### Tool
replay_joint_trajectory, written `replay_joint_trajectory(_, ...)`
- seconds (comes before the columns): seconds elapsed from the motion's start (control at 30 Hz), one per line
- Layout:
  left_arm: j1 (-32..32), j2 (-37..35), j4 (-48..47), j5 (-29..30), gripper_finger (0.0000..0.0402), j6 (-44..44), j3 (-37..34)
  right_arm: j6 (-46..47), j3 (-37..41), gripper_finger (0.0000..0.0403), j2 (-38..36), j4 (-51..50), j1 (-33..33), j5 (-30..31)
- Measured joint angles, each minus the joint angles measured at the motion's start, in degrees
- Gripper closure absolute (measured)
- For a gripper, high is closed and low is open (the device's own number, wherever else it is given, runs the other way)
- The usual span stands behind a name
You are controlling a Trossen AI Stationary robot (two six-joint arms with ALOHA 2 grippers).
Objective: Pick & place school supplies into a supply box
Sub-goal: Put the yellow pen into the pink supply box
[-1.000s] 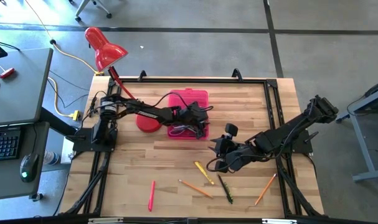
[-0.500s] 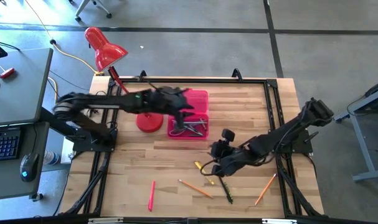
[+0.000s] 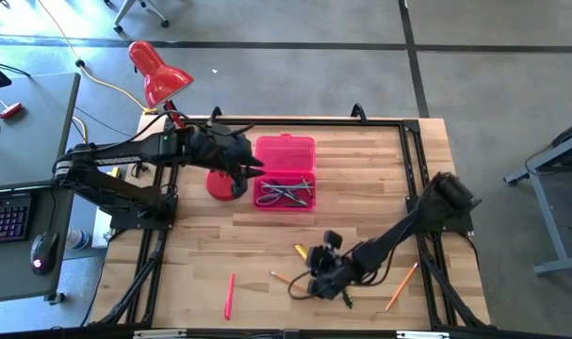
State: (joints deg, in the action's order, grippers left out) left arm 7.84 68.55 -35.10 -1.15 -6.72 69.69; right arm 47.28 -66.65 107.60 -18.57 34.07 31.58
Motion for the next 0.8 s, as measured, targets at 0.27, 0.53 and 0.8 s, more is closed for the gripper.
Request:
replay_joint_trajectory(0.27,0.0,0.9,-1.5,0.2,0.0253,0.3,0.0,6.7,0.1,0.0295,7.9,2.5,3.2,9.7)
replay_joint_trajectory(0.53,0.0,1.2,-1.5,0.2,0.0253,0.4,0.0,10.6,-0.1,0.0295,12.4,2.8,3.0,16.9)
replay_joint_trajectory(0.8,0.0,1.2,-2.2,0.2,0.0253,0.4,0.0,16.0,-0.5,0.0296,19.8,4.1,2.4,20.1)
